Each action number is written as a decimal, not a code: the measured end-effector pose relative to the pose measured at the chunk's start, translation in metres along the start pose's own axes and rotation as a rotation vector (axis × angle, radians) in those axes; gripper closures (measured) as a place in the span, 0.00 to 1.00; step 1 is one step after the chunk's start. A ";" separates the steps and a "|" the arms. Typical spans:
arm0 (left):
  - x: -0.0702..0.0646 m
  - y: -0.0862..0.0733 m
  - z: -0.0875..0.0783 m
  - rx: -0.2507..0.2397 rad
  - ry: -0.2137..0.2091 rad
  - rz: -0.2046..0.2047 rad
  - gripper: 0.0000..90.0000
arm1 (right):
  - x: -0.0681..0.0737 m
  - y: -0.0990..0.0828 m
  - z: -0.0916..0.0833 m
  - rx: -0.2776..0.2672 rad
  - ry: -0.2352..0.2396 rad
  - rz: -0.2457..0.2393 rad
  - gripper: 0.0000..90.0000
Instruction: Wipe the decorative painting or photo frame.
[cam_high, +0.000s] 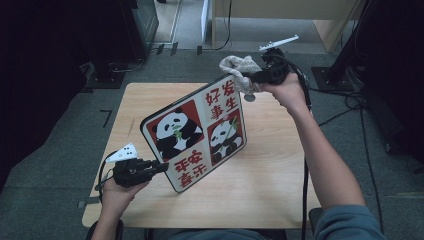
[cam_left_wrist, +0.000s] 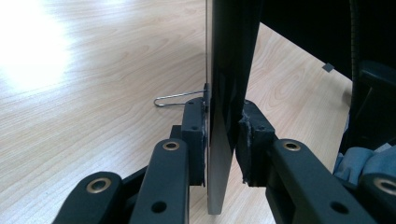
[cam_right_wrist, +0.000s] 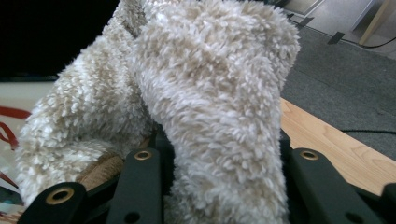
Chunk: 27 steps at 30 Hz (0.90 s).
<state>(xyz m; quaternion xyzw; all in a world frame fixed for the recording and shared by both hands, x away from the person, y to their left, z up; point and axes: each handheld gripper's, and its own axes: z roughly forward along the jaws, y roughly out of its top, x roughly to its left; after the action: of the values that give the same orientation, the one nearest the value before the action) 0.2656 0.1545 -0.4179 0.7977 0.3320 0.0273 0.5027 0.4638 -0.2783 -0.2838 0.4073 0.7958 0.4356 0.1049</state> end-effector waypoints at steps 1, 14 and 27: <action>0.000 0.000 0.000 0.001 0.001 0.003 0.83 | 0.000 -0.002 0.000 -0.011 -0.001 -0.005 0.69; -0.001 0.001 -0.001 -0.013 0.002 -0.006 0.82 | -0.006 -0.024 0.005 -0.030 0.009 0.018 0.68; 0.000 0.001 -0.001 -0.012 0.002 -0.012 0.82 | -0.010 -0.042 0.011 -0.011 0.009 0.039 0.68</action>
<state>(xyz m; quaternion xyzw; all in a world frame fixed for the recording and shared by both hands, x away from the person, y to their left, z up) 0.2654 0.1548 -0.4165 0.7927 0.3370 0.0273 0.5072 0.4525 -0.2911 -0.3253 0.4201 0.7858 0.4438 0.0952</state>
